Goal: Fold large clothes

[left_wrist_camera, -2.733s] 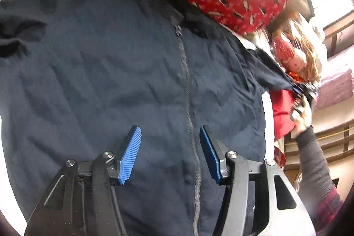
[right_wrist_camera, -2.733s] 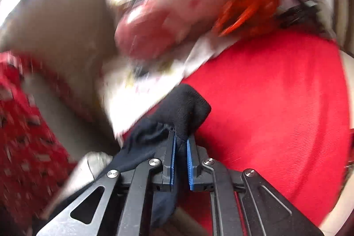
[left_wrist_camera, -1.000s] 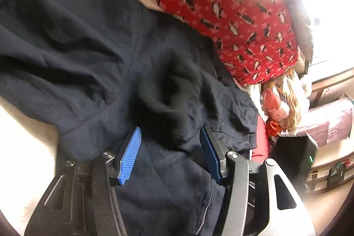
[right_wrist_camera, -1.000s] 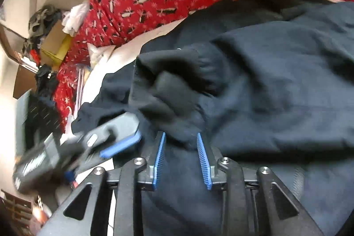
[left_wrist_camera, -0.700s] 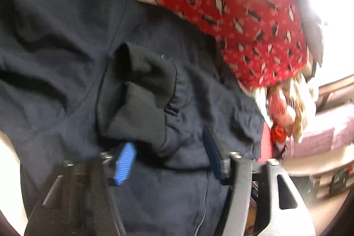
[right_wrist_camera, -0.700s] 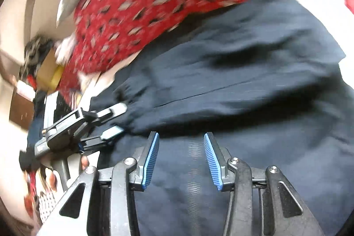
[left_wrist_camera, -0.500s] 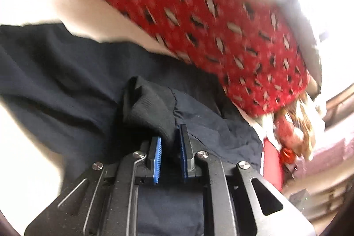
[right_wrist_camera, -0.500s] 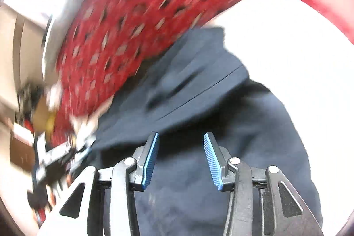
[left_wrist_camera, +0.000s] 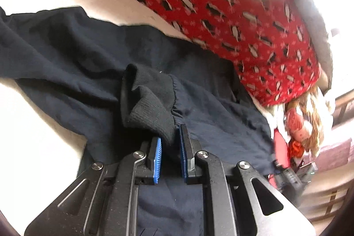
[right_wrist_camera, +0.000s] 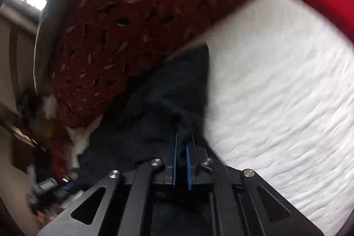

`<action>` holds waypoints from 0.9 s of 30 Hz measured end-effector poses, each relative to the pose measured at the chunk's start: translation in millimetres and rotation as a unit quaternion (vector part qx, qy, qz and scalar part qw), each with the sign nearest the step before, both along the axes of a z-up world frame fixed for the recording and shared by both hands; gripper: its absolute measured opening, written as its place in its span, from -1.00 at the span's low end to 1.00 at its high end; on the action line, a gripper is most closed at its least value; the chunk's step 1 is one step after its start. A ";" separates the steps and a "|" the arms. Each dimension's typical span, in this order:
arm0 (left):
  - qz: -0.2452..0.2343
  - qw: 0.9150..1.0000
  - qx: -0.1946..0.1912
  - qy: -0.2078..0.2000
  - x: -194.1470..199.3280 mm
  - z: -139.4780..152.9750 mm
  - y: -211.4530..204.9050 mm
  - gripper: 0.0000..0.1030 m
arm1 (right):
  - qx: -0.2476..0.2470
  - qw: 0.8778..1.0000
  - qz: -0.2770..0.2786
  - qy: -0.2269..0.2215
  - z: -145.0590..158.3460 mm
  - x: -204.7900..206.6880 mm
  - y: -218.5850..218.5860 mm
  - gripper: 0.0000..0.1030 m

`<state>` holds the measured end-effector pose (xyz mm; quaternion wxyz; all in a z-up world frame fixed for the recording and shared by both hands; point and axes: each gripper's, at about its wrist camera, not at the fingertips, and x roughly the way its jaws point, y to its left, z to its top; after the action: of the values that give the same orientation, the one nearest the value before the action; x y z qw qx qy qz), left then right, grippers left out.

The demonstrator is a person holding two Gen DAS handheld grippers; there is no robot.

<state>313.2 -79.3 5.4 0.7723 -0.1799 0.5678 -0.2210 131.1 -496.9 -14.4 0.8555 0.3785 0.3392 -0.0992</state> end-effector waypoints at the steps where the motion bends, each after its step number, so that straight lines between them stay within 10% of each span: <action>1: -0.007 1.000 0.004 0.005 0.9 -5.2 -5.8 -0.74 | -0.013 1.000 -0.013 -0.014 7.1 -8.0 -2.0 -0.91; 7: -0.040 0.997 0.059 0.014 -7.9 -30.6 -18.2 -0.70 | 0.053 0.996 -0.015 0.066 -47.5 -11.7 -23.7 -0.93; 11: -0.064 0.998 0.006 0.022 -22.0 -8.8 1.4 -0.69 | 0.066 0.997 -0.047 0.012 -22.6 -26.4 -38.7 -0.19; 16: -0.104 0.994 -0.028 -0.031 -41.7 28.1 -15.3 -0.64 | 0.070 0.996 -0.058 -0.003 -16.1 5.6 -61.5 -0.03; 19: -0.115 0.992 0.016 -0.057 -33.7 30.6 -40.2 -0.61 | 0.126 0.990 -0.059 0.010 -34.6 42.5 -69.3 -0.03; 21: -0.117 0.991 0.047 -0.053 -21.0 18.5 -54.5 -0.61 | 0.161 0.985 -0.057 0.010 -43.2 57.5 -69.0 -0.07; 23: -0.110 0.990 0.074 -0.044 -9.4 2.7 -58.6 -0.61 | 0.149 0.988 -0.051 -0.010 -35.8 69.7 -67.3 -0.95; 27: -0.088 0.993 0.072 -0.002 7.8 -32.5 -50.5 -0.81 | 0.018 0.998 -0.043 -0.041 -5.0 74.6 -59.5 -0.96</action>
<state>321.0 -129.8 -27.1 0.7621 -0.0723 0.5942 -0.2469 205.7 -556.4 -19.4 0.8565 0.4120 0.2894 -0.1141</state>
